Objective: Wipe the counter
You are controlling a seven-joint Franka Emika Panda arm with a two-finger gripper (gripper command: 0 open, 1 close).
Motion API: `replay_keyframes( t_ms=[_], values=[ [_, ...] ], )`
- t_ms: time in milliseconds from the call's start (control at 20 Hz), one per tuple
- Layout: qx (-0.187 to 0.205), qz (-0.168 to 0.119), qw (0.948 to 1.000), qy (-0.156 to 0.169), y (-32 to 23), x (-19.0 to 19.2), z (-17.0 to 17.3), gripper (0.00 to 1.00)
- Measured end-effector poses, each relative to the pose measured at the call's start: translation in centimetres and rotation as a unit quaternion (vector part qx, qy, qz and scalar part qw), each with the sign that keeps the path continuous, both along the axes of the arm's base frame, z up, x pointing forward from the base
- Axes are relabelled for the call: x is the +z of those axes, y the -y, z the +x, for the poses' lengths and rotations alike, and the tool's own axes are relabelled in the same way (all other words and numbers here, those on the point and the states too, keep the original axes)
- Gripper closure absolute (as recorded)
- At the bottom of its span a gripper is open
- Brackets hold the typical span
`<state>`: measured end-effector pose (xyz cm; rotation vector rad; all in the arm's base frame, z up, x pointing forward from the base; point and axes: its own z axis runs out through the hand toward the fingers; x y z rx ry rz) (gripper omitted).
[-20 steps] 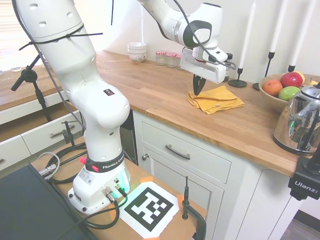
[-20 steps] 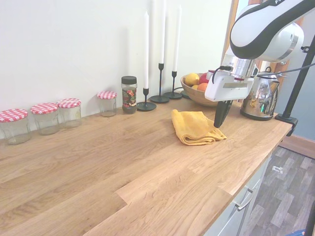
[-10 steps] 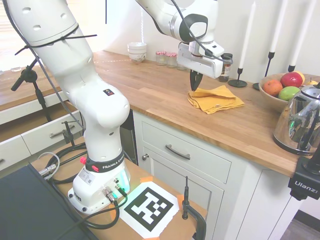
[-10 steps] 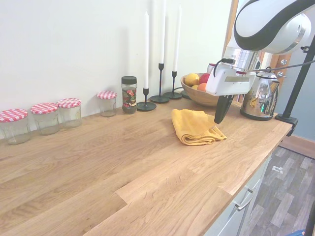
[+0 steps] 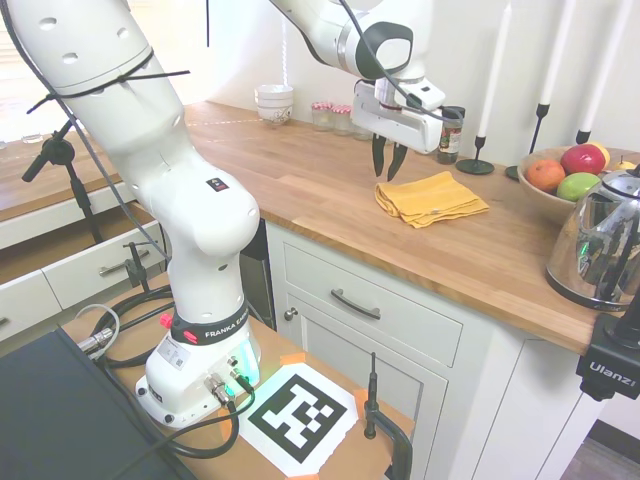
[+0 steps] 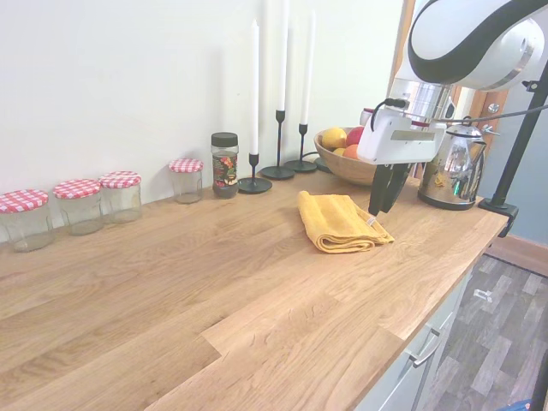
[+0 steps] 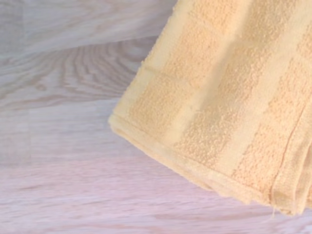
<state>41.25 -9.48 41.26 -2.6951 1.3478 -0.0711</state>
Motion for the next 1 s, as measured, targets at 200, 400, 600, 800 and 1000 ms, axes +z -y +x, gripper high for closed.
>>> replay_keyframes(
  t_ms=[200, 400, 600, 800, 1000],
  values=[
    [-0.006, 0.001, 1.0, 0.0, 0.3, 0.0, -0.1, 0.0],
    [-0.017, 0.004, 0.9999, 0.001, 1.3, 0.1, -0.1, 0.0],
    [-0.03, 0.006, 0.9995, -0.001, 2.8, -0.1, 0.8, 0.0],
    [-0.042, 0.007, 0.9991, -0.003, 4.4, -0.3, 2.4, 0.0],
    [-0.047, 0.012, 0.9988, 0.001, 6.0, -0.3, 4.1, 0.0]
  ],
)
